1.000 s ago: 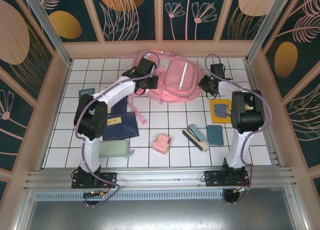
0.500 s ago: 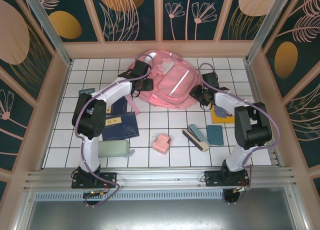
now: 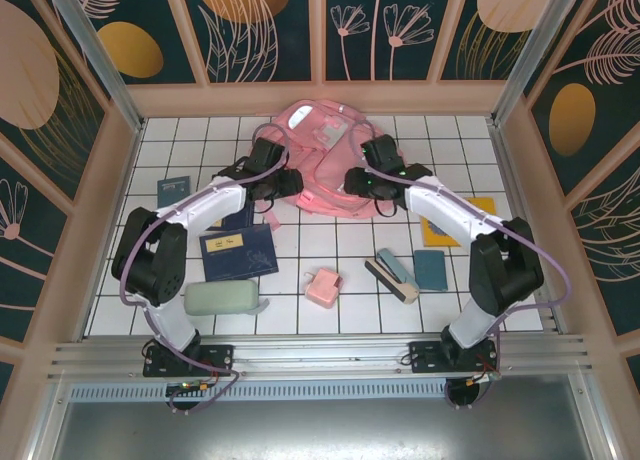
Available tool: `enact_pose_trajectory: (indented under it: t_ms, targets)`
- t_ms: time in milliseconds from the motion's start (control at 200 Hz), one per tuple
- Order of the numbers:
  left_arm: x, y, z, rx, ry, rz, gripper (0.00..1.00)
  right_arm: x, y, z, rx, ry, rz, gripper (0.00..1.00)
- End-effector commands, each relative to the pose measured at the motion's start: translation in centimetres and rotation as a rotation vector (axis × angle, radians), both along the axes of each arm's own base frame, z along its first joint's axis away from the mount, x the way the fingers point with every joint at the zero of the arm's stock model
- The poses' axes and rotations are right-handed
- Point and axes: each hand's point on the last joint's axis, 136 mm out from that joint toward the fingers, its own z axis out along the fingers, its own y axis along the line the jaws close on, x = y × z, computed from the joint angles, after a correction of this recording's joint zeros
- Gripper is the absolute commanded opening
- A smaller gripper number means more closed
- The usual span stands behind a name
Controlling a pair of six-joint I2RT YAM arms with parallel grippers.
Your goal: Pack the student bag
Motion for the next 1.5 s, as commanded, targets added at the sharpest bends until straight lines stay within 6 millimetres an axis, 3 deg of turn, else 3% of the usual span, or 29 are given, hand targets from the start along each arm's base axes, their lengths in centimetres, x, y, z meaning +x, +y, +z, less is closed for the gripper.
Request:
enact_pose_trajectory:
  t_ms: [0,145,250,450,505,570,636,696,821,926,981,1086,1221,1496]
  targets:
    - [-0.1,1.2,3.2,-0.081,-0.062,0.071,0.52,0.4,0.6,-1.0,-0.184,-0.050,0.107,0.63]
    - [-0.7,4.4,3.6,-0.144,-0.067,0.161,0.52,0.3,4.7,-3.0,-0.280,-0.069,0.293,0.67]
    - [-1.4,6.0,3.4,-0.151,-0.071,0.200,0.52,0.7,6.3,-5.4,-0.314,-0.030,0.347,0.66]
    - [-2.3,5.7,3.7,-0.197,-0.081,0.161,0.50,1.6,7.2,-10.1,-0.359,0.065,0.376,0.56]
    - [-2.9,5.7,3.0,-0.196,-0.071,0.143,0.50,2.0,7.3,-11.0,-0.372,0.075,0.369,0.50]
    - [-3.1,5.8,3.2,-0.197,-0.088,0.135,0.50,2.7,7.1,-11.5,-0.387,0.075,0.348,0.32]
    - [-3.3,5.9,3.3,-0.191,-0.097,0.130,0.50,3.4,7.2,-10.9,-0.373,0.066,0.326,0.13]
    - [-3.3,5.8,3.3,-0.189,-0.096,0.122,0.50,4.0,7.7,-9.0,-0.332,0.034,0.319,0.00]
    - [-3.3,5.8,3.2,-0.187,-0.094,0.117,0.50,5.1,8.6,-4.3,-0.259,-0.038,0.318,0.00]
    - [-3.3,5.8,3.4,-0.188,-0.101,0.118,0.51,5.2,8.0,-2.6,-0.267,-0.044,0.317,0.00]
    - [-3.3,5.8,3.5,-0.188,-0.106,0.116,0.51,4.5,7.5,-2.7,-0.281,-0.037,0.330,0.00]
    - [-3.4,5.8,3.9,-0.191,-0.114,0.112,0.51,2.9,6.8,-3.7,-0.286,-0.006,0.354,0.20]
    - [-3.5,5.7,4.1,-0.195,-0.115,0.105,0.51,1.2,6.6,-5.3,-0.281,0.040,0.407,0.32]
    - [-3.6,5.8,3.7,-0.181,-0.107,0.103,0.51,0.8,7.1,-7.8,-0.341,0.074,0.444,0.35]
